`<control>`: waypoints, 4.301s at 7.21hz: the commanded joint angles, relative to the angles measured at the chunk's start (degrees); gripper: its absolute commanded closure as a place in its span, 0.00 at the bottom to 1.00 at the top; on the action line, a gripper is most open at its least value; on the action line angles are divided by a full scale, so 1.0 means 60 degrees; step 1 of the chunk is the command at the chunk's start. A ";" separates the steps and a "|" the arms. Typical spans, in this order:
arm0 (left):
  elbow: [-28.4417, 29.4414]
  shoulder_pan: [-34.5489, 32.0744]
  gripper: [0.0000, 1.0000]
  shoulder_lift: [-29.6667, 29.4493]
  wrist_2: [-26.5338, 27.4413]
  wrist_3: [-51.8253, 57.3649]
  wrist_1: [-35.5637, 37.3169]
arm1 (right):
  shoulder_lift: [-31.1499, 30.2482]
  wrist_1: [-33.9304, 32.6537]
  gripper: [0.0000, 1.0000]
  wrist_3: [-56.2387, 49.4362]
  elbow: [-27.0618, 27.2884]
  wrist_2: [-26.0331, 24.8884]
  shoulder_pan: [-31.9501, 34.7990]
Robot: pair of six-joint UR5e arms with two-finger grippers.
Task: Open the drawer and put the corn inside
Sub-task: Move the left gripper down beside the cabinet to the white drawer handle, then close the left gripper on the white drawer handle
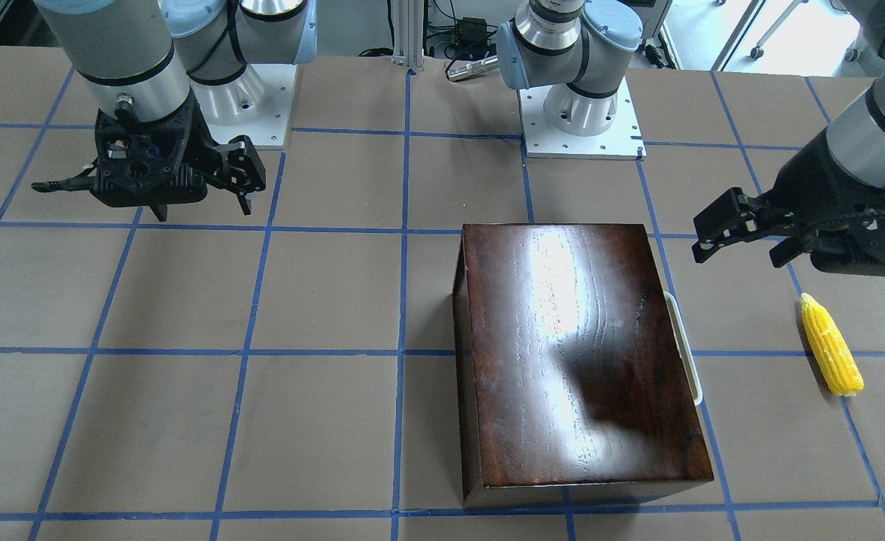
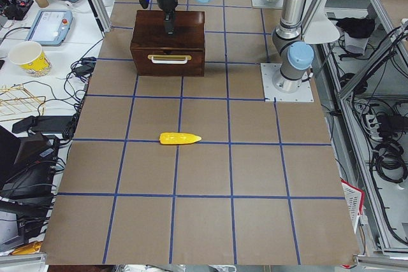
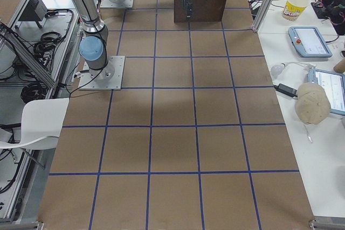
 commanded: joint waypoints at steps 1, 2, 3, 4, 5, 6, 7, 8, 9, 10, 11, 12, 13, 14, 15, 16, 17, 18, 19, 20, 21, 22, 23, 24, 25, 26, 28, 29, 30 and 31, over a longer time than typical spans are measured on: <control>-0.0009 0.0966 0.00 -0.0154 -0.0813 0.0791 0.0029 | 0.0011 0.0000 0.00 0.0000 0.0000 0.0000 0.0000; -0.0009 0.1304 0.00 -0.0271 -0.0893 0.1317 0.0044 | 0.0011 0.0000 0.00 0.0000 0.0000 0.0000 0.0000; -0.0067 0.1438 0.00 -0.0446 -0.0879 0.2076 0.0349 | 0.0011 0.0000 0.00 0.0000 0.0000 0.0000 -0.0029; -0.0169 0.1454 0.00 -0.0767 -0.0908 0.2417 0.0859 | 0.0011 0.0000 0.00 0.0000 0.0000 0.0000 0.0000; -0.0170 0.1454 0.00 -0.1133 -0.0923 0.2537 0.1024 | 0.0011 0.0000 0.00 0.0000 0.0000 0.0000 0.0000; -0.0156 0.1454 0.00 -0.1514 -0.0937 0.2552 0.1316 | 0.0011 0.0000 0.00 0.0000 0.0000 0.0000 0.0000; -0.0156 0.1454 0.00 -0.1691 -0.0937 0.2567 0.1478 | 0.0011 0.0000 0.00 0.0000 0.0000 0.0000 -0.0029; -0.0170 0.1454 0.00 -0.1882 -0.0952 0.2596 0.1494 | 0.0011 0.0000 0.00 0.0000 0.0000 0.0000 -0.0029; -0.0127 0.1439 0.00 -0.2116 -0.0981 0.2553 0.1523 | 0.0011 0.0000 0.00 0.0000 0.0000 0.0000 -0.0029; -0.0141 0.1425 0.00 -0.2292 -0.1315 0.2567 0.1582 | 0.0011 0.0000 0.00 0.0000 0.0000 0.0000 -0.0029; -0.0156 0.1366 0.00 -0.2424 -0.1434 0.2596 0.1582 | 0.0011 0.0000 0.00 0.0000 0.0000 0.0000 0.0000; -0.0272 0.1279 0.00 -0.2484 -0.1421 0.2611 0.1582 | 0.0011 0.0000 0.00 0.0000 0.0000 0.0000 0.0000; -0.0476 0.1278 0.00 -0.2513 -0.1435 0.2611 0.1698 | 0.0011 0.0000 0.00 0.0000 0.0000 0.0000 0.0000; -0.0637 0.1234 0.00 -0.2499 -0.1450 0.2655 0.1787 | 0.0011 0.0000 0.00 0.0000 0.0000 0.0000 0.0000; -0.0683 0.1219 0.00 -0.2499 -0.1465 0.2757 0.1787 | 0.0011 0.0000 0.00 0.0000 0.0000 0.0000 0.0000; -0.0756 0.1205 0.00 -0.2499 -0.1479 0.2845 0.1787 | 0.0011 0.0000 0.00 0.0000 0.0000 0.0000 0.0000; -0.0858 0.1176 0.00 -0.2499 -0.1479 0.2860 0.1787 | 0.0011 0.0000 0.00 0.0000 0.0000 0.0000 0.0000; -0.0902 0.1161 0.00 -0.2499 -0.1755 0.2860 0.1787 | 0.0011 0.0000 0.00 0.0000 0.0000 0.0000 0.0000; -0.0903 0.1132 0.00 -0.2499 -0.1845 0.2875 0.1787 | 0.0011 0.0000 0.00 0.0000 0.0014 0.0000 0.0000; -0.0917 0.1131 0.00 -0.2499 -0.1860 0.2875 0.1787 | 0.0011 0.0000 0.00 0.0000 0.0000 0.0000 0.0000; -0.0932 0.1131 0.00 -0.2557 -0.1846 0.2875 0.1787 | 0.0011 0.0000 0.00 0.0000 0.0000 0.0000 -0.0029; -0.0918 0.1131 0.00 -0.2601 -0.1846 0.2860 0.1787 | 0.0011 0.0000 0.00 0.0000 0.0014 0.0000 0.0000; -0.0917 0.1131 0.00 -0.2630 -0.1846 0.2875 0.1802 | 0.0011 0.0000 0.00 0.0000 0.0000 0.0000 0.0000; -0.0917 0.1131 0.00 -0.2645 -0.1860 0.2875 0.1802 | 0.0011 0.0000 0.00 0.0000 0.0000 0.0000 0.0000; -0.0917 0.1131 0.00 -0.2660 -0.1860 0.2860 0.1802 | 0.0011 0.0000 0.00 0.0000 0.0000 0.0000 0.0000; -0.0917 0.1131 0.00 -0.2660 -0.1875 0.2875 0.1802 | 0.0011 0.0000 0.00 0.0000 0.0000 0.0000 0.0000; -0.0932 0.1131 0.00 -0.2689 -0.1860 0.2875 0.1802 | 0.0011 0.0000 0.00 0.0000 0.0000 0.0000 -0.0029; -0.0932 0.1117 0.00 -0.2733 -0.1860 0.2860 0.1802 | 0.0011 0.0000 0.00 0.0000 0.0000 0.0000 0.0000; -0.0932 0.1117 0.00 -0.2777 -0.1846 0.2860 0.1802 | 0.0011 0.0000 0.00 0.0000 0.0014 0.0000 -0.0029; -0.0947 0.1117 0.00 -0.2763 -0.1846 0.2875 0.1802 | 0.0011 0.0000 0.00 0.0000 0.0000 0.0000 0.0000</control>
